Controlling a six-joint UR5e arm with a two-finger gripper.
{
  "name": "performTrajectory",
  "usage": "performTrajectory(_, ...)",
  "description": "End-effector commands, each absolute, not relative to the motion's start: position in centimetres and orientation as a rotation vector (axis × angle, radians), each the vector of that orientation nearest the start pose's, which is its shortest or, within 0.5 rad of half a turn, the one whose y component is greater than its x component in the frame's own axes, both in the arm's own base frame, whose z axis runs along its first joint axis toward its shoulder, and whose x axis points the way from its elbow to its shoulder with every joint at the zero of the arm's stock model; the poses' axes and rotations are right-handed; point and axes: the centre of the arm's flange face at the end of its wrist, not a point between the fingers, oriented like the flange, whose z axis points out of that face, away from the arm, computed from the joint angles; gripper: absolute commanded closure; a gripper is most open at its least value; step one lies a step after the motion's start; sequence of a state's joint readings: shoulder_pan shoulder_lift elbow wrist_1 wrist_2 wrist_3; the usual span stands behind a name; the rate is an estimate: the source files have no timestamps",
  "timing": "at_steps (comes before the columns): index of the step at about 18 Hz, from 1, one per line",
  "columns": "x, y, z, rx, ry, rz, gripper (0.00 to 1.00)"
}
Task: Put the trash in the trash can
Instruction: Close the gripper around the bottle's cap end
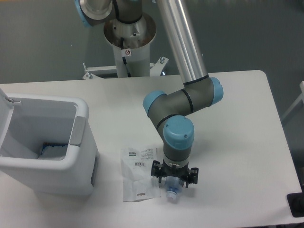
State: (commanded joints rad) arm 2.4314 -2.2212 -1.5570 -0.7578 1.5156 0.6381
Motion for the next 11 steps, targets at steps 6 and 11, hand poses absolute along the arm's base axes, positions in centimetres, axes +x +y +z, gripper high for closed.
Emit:
performTrajectory(6,-43.18,55.43,18.78,-2.954,-0.323,0.120,0.27)
performTrajectory(11,-43.30,55.40,18.74,-2.954,-0.325,0.121,0.27)
